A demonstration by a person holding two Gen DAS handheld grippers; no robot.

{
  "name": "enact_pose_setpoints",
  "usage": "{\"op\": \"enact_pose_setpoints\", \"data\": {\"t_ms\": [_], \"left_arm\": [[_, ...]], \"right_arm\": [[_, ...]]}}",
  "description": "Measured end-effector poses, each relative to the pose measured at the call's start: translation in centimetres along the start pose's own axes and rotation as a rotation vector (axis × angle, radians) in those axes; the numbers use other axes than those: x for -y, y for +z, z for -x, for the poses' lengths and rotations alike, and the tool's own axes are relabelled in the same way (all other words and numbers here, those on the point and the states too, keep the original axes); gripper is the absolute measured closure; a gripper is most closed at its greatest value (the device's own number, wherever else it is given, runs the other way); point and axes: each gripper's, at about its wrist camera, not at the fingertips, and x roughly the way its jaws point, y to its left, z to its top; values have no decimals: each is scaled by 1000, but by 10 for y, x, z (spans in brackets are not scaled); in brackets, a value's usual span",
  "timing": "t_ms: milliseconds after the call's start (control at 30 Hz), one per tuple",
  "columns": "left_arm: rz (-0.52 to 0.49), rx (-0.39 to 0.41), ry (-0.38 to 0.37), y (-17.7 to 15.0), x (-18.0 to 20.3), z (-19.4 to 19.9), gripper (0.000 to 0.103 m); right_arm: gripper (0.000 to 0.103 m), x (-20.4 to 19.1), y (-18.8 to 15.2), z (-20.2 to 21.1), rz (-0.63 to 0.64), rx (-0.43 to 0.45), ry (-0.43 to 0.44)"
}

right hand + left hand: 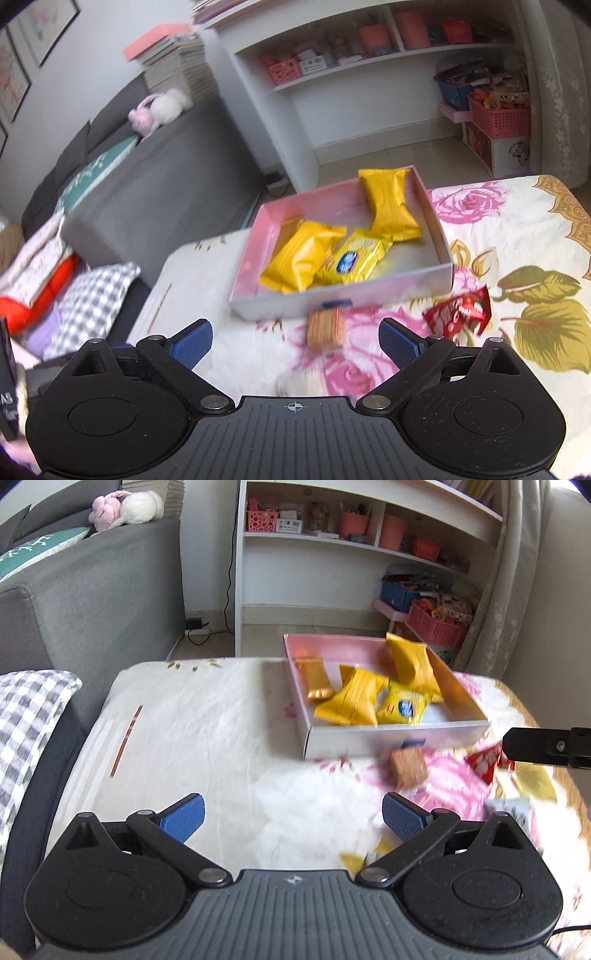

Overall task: Organize snacks
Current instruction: 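Withdraw both tools from the box toward the remaining snacks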

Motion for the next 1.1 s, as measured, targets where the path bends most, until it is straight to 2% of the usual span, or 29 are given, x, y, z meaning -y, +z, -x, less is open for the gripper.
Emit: {"op": "enact_pose_setpoints", "data": {"t_ms": [233,367,533,767,967,1100], "left_arm": [[-32,-23,-40,-28,-8,3,0],[-20,-17,-87,-36,-11,2,0],[-24,8,-173,-48,-3,-2,0],[-135,22,-277,-65,24,-6,0],[-156,-14,-311,-65,38,-19,1],[-157,-28,-315,-64,42,-25,5]], "right_arm": [[4,-7,-38,7,157,16,-32],[4,-2,-57,11,223,31,-69],[4,8,-87,16,292,54,-59],[4,18,-122,24,407,70,-57],[4,25,-131,17,379,-10,-42],[4,27,-134,11,348,-35,-28]]}}
